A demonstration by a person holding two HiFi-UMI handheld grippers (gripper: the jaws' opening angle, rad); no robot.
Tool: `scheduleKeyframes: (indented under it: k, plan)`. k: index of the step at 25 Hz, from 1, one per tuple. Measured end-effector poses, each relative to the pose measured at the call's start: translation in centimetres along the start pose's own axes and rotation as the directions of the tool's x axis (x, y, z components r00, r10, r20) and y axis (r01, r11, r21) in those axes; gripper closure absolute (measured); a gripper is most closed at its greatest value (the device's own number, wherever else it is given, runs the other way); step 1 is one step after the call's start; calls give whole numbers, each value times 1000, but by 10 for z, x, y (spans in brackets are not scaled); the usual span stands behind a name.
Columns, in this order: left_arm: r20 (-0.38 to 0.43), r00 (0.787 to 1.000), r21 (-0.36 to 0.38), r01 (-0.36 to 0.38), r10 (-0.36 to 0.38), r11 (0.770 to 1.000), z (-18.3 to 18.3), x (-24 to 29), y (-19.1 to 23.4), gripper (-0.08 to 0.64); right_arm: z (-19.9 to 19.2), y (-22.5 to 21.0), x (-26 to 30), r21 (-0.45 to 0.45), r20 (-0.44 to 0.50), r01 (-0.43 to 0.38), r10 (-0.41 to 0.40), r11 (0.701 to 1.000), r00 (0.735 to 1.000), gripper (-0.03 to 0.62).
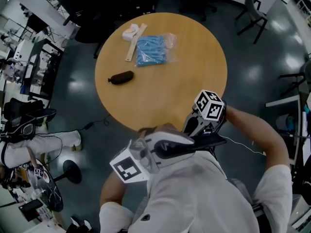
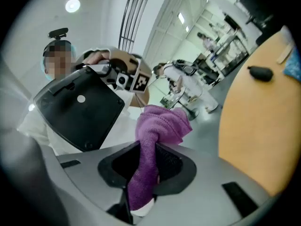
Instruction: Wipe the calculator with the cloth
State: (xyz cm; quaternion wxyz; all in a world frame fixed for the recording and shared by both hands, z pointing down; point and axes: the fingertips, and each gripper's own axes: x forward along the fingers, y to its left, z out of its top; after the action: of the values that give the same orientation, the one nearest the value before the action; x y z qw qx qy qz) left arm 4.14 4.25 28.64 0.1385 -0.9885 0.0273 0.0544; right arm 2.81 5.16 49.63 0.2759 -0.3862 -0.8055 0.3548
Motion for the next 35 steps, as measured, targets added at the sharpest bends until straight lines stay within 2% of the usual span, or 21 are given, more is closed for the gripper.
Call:
scheduleKeyframes:
  k: [2,3,4,6,8,11,13,16,18,20,23,27,31,35]
  plan:
    - [-23,998,-91,-59,57,994,-23,-14,17,507,10,-24,-26,-22,109,148,-145,989,983,495]
    - [-29,994,-159,-108,105,981,-36,-24,27,506,13,-36,-39,-22,168,219,-212,976,963,495]
    - [-25,986,-235,-166,165,958,-48,-35,39,507,15,-46,-53,-14,226,283,-273,959,935,495]
    - [2,954,-358,-281,301,891,-71,-57,66,508,14,-63,-80,21,334,386,-370,922,867,495]
    - [3,906,-435,-379,423,817,-99,-81,87,507,7,-73,-102,73,426,444,-430,893,796,495]
    - [-77,837,-528,-495,542,690,-151,-113,100,506,-10,-79,-118,157,514,473,-481,867,710,495]
    - [-142,799,-570,-549,585,612,-185,-128,100,506,-24,-82,-120,202,547,476,-502,856,670,495]
    - [-223,753,-626,-597,620,501,-234,-144,92,507,-47,-86,-115,259,568,471,-527,844,633,495]
    - [-264,732,-656,-614,628,440,-265,-150,85,507,-58,-87,-112,287,580,466,-539,837,611,495]
    - [-284,722,-687,-612,631,391,-292,-154,77,508,-67,-88,-111,311,598,462,-549,830,584,495]
    - [-313,713,-714,-612,628,340,-325,-155,67,507,-79,-92,-110,357,611,457,-574,814,545,495]
    - [-359,721,-728,-613,593,305,-368,-152,58,507,-87,-102,-108,403,622,458,-604,792,498,495]
    - [-423,723,-724,-632,546,276,-409,-151,51,506,-95,-110,-98,435,613,438,-615,787,496,495]
    - [-481,715,-730,-647,508,219,-451,-156,48,506,-104,-116,-93,464,609,416,-623,782,491,495]
